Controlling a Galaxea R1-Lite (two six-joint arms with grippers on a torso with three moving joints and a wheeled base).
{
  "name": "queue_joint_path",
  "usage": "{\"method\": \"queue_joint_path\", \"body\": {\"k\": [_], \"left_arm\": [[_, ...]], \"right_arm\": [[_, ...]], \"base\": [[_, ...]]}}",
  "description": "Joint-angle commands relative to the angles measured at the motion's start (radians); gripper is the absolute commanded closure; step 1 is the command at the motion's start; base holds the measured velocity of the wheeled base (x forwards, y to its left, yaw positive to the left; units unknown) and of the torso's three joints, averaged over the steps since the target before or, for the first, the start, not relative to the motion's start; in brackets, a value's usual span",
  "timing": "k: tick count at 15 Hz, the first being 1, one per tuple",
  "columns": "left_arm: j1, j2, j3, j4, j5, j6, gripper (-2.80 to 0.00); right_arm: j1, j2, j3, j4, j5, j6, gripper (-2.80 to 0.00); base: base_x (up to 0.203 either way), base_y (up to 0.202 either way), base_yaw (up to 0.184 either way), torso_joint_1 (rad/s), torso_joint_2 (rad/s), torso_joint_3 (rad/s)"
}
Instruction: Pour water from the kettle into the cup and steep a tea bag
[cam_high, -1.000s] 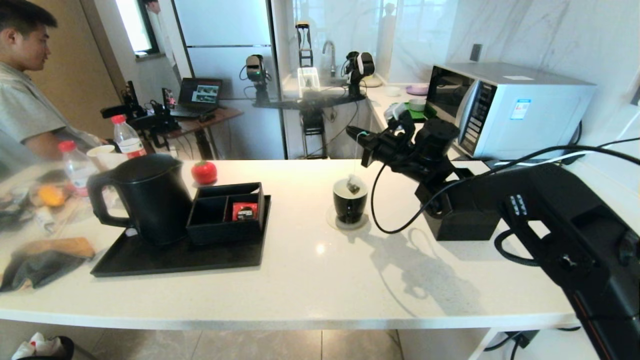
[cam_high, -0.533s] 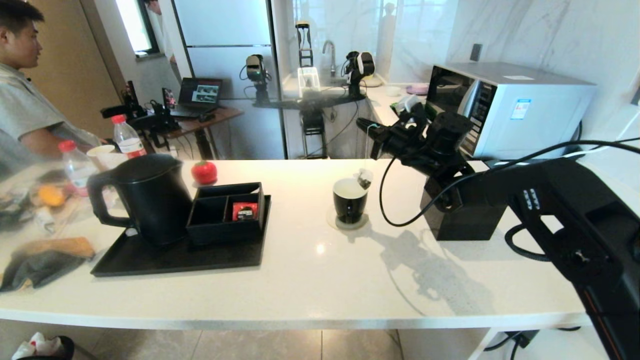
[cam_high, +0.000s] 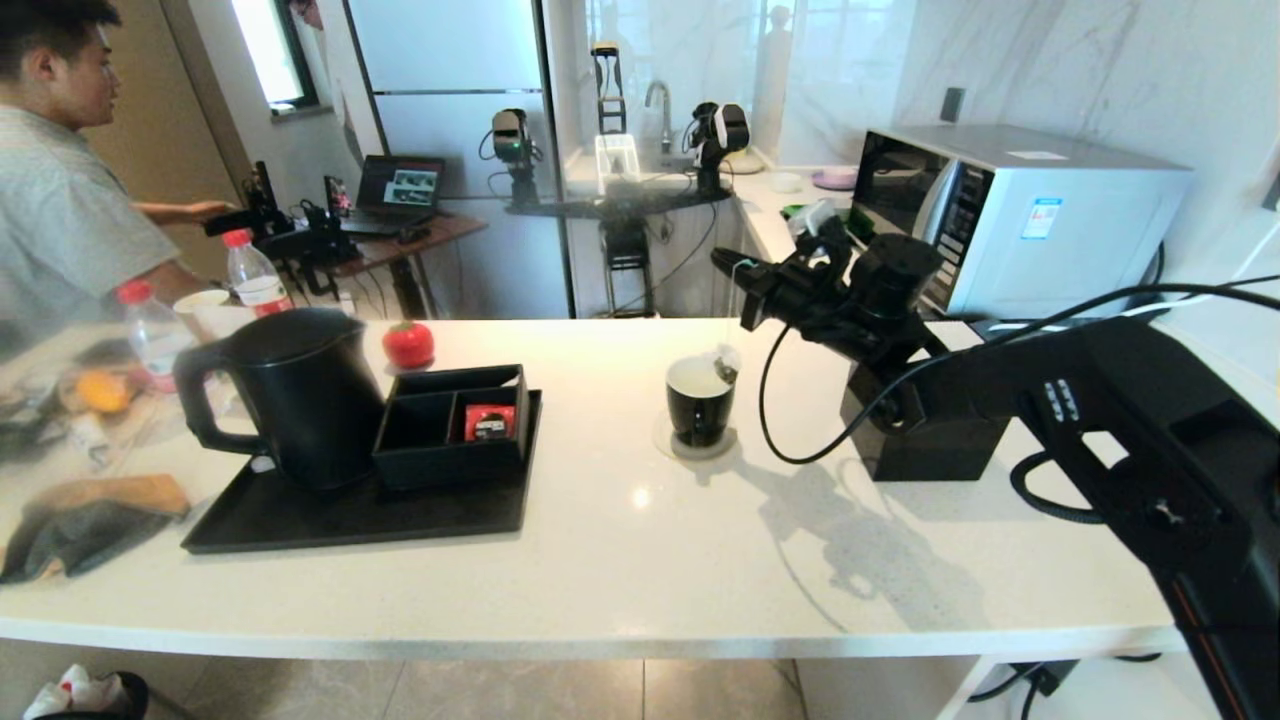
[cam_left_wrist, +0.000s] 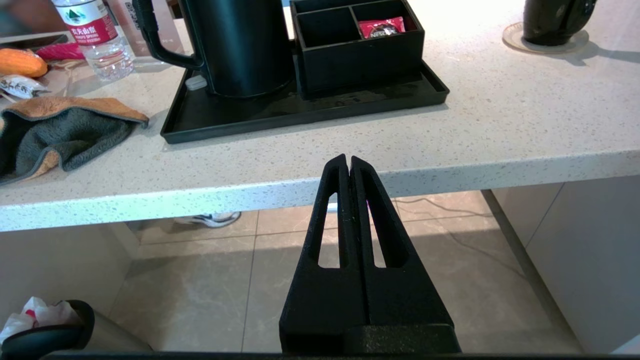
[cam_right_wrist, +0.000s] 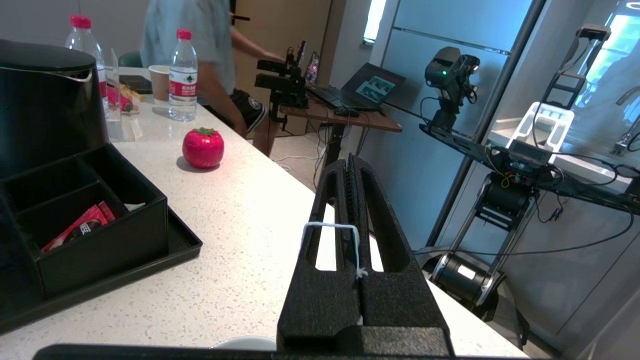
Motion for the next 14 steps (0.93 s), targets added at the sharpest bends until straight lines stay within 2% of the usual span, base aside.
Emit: {"method": "queue_joint_path", "body": {"k": [1, 14], "left_arm": [[0.000, 0.000, 0.000, 0.000, -0.001, 0.001, 0.00], [0.000, 0.000, 0.000, 0.000, -0.001, 0.001, 0.00]], "right_arm": [[0.000, 0.003, 0.002, -0.008, 0.004, -0.001, 0.00], [-0.016, 0.003, 0.001, 0.000, 0.004, 0.001, 0.00]], "base": [[0.000, 0.000, 0.000, 0.000, 0.00, 0.000], [0.000, 0.000, 0.000, 0.000, 0.00, 0.000]]}}
